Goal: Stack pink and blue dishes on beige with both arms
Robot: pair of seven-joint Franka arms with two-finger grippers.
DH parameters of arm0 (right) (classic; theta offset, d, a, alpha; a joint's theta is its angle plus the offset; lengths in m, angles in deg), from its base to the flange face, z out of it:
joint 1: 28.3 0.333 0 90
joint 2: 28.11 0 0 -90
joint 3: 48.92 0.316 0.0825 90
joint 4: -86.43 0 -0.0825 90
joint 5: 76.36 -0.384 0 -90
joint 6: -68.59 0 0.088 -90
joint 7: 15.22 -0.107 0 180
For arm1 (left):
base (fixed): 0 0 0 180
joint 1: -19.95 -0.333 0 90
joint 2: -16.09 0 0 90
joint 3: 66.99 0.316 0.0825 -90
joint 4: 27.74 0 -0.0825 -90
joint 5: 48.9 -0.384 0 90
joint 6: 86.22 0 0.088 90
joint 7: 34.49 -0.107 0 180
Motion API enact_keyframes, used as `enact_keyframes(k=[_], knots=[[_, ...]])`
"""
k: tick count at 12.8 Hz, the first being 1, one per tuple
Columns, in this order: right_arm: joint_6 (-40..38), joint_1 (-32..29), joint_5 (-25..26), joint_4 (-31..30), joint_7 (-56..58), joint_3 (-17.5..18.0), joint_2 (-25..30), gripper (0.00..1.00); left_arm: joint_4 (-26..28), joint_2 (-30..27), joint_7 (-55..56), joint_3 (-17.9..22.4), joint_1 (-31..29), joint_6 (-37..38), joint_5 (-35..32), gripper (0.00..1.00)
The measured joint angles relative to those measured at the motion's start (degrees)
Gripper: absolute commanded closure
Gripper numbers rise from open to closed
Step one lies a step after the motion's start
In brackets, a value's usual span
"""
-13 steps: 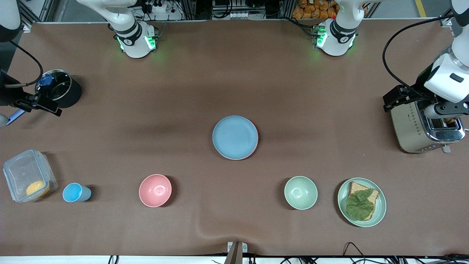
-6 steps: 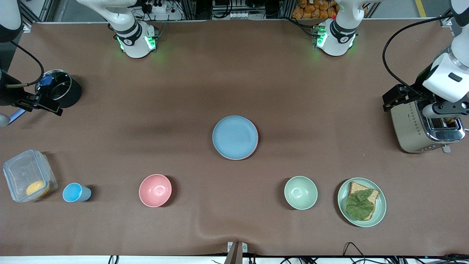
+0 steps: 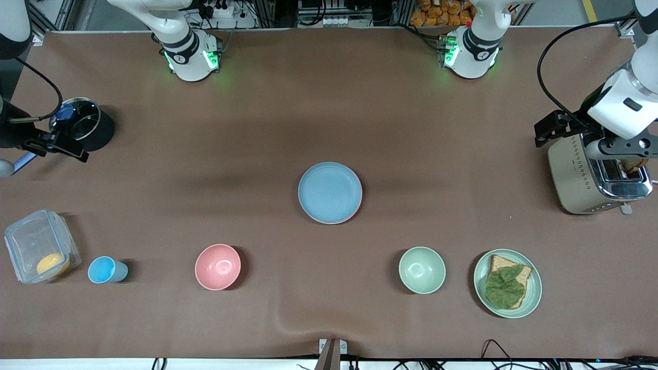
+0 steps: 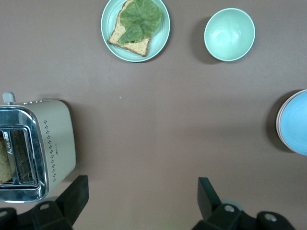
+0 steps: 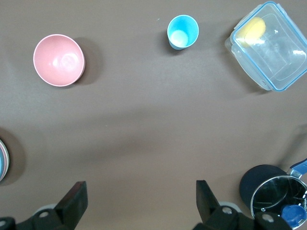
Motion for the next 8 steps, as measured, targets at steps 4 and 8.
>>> enact_keyframes(k=[4,8], knots=[[-0.3,0.0,0.0,0.0,0.0,0.0,0.0,0.0,0.6,-2.1,-0.2,0.2,0.0,0.6,0.2,0.0],[-0.6,0.0,0.0,0.0,0.0,0.0,0.0,0.0,0.8,-2.3,-0.3,0.4,-0.3,0.6,0.2,0.0]])
